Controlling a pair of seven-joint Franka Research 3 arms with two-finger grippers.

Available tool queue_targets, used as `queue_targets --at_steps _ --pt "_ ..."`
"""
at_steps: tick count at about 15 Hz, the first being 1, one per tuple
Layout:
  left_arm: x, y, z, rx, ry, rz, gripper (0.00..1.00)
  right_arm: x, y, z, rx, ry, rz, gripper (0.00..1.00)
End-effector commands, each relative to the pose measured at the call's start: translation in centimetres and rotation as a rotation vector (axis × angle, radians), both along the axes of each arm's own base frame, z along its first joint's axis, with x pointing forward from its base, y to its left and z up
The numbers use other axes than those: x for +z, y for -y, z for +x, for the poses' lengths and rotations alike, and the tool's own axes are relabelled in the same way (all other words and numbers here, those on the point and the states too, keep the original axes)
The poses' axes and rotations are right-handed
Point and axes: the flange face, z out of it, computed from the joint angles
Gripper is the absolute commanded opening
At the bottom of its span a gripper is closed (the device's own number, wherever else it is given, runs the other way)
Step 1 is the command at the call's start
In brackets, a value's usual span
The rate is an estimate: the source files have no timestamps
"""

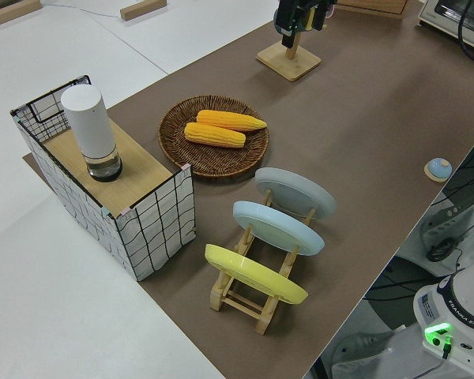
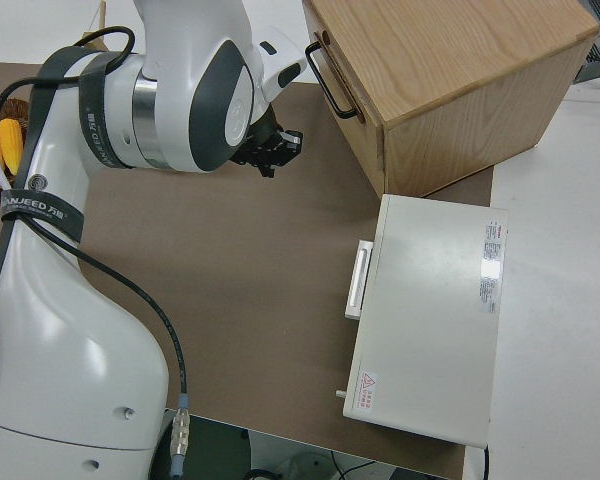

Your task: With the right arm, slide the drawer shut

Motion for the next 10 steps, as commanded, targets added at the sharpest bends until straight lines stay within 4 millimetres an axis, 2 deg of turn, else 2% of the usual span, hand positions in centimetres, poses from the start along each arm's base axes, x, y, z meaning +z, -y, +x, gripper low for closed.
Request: queue_targets --at_steps 1,5,10 --pt "0.6 0.2 -0.3 0.005 -0.003 0.019 0.99 0.4 0.6 1.9 0.012 0.016 0.025 0.981" --pt "0.5 0.2 -0.3 0.005 -0.004 0.019 0.99 1.2 0.8 2.1 0.007 0.032 0.005 0.983" --pt "0.6 0.2 -0.3 0.005 -0.003 0.019 0.99 0.2 0.5 3.1 0.023 0.019 -0.041 0.985"
